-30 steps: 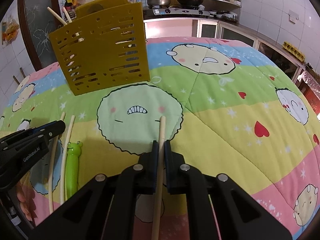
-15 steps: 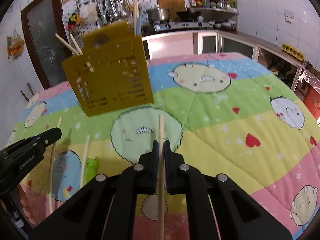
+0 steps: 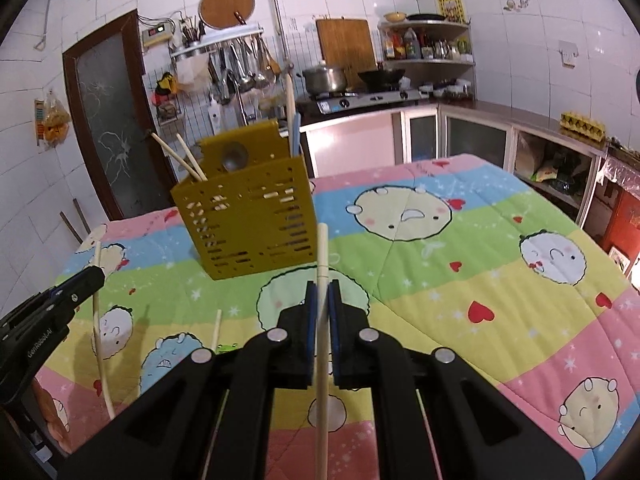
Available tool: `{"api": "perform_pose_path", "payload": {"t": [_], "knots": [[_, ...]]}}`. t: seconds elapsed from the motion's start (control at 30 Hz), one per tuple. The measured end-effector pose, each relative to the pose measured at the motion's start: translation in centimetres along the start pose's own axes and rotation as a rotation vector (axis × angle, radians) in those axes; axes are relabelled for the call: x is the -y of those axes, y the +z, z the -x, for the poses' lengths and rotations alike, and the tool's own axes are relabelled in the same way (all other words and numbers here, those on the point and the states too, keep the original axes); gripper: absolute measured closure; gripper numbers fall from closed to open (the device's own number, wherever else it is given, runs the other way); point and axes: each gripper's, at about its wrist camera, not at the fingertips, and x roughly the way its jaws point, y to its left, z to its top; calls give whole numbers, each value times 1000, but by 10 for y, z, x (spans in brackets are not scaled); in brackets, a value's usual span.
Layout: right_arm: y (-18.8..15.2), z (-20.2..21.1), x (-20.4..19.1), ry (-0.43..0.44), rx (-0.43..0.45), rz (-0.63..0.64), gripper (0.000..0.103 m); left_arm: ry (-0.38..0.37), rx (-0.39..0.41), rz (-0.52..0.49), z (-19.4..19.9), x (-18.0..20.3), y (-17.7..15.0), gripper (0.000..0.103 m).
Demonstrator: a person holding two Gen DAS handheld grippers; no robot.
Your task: Organize utensils
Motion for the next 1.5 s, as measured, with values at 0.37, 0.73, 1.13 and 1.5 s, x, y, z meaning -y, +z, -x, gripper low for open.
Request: {"api": "perform_pose_path", "payload": {"t": [0.37,0.73,1.13,1.5], "knots": [[-5,31,-7,15,96,27,97,-5,76,7,26,-11,-7,97],[0,61,-16,20,198,58,97,-9,185,-9,56,-7,0,100],[6,57,-23,16,189,91,97,-7,-14,11,11,-17,5,100],[3,11,-13,9,85,72,97,27,-370,73,-86,-46,-25,71]]}}
